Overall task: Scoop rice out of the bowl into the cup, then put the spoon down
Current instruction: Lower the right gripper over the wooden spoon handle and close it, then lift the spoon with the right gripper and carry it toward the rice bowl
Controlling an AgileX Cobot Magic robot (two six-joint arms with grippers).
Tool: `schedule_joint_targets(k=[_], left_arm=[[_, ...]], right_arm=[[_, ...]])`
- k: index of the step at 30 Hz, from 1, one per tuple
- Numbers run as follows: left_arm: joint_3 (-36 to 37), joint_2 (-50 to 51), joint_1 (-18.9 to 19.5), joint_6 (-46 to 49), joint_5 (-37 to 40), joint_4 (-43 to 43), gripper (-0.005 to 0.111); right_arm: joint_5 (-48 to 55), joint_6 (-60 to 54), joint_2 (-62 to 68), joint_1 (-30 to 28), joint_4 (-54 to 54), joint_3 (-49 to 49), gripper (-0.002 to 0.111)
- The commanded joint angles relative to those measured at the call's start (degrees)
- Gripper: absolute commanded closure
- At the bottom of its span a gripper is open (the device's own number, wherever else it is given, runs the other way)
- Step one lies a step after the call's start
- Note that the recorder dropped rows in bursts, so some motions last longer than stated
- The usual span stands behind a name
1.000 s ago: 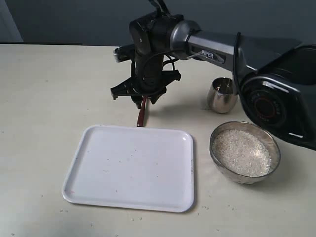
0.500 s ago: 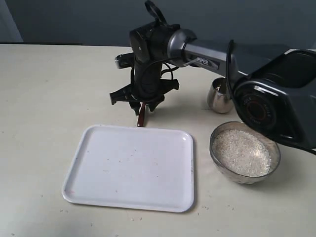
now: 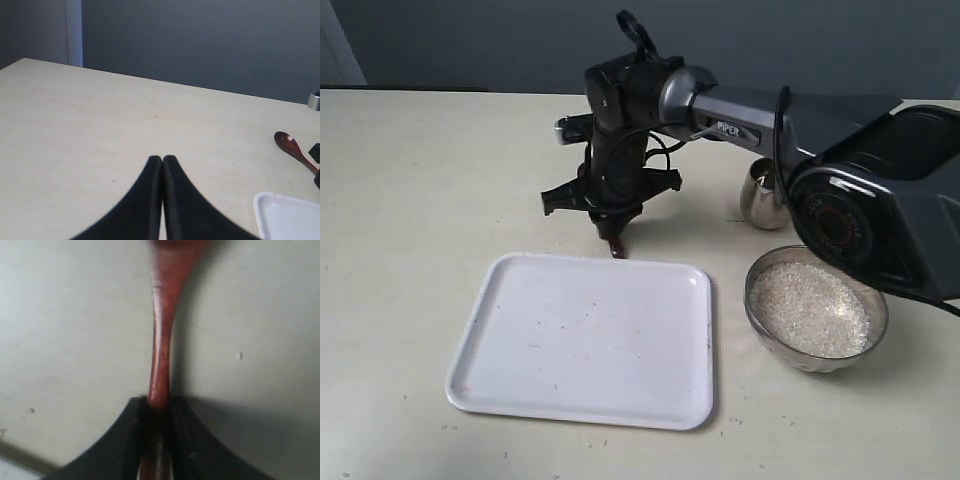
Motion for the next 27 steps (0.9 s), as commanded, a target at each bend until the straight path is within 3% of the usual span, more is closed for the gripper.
schedule_joint_targets(k=[1, 11, 27], left_arm=[[-0.1, -0.3, -0.4, -0.1, -0.5, 0.3, 0.106], [-0.1, -0.3, -0.4, -0.1, -0.5, 0.3, 0.106], [-0.1, -0.3, -0.4, -0.1, -0.5, 0.3, 0.106]], right_arm=[[0.7, -5.3, 0.3, -0.1, 0.5, -0.1, 0.108], [9.8, -25.1, -7.9, -0.1, -1.3, -0.1, 0.108], [9.8, -25.7, -27.6, -0.1, -11.4, 1.6, 0.109]])
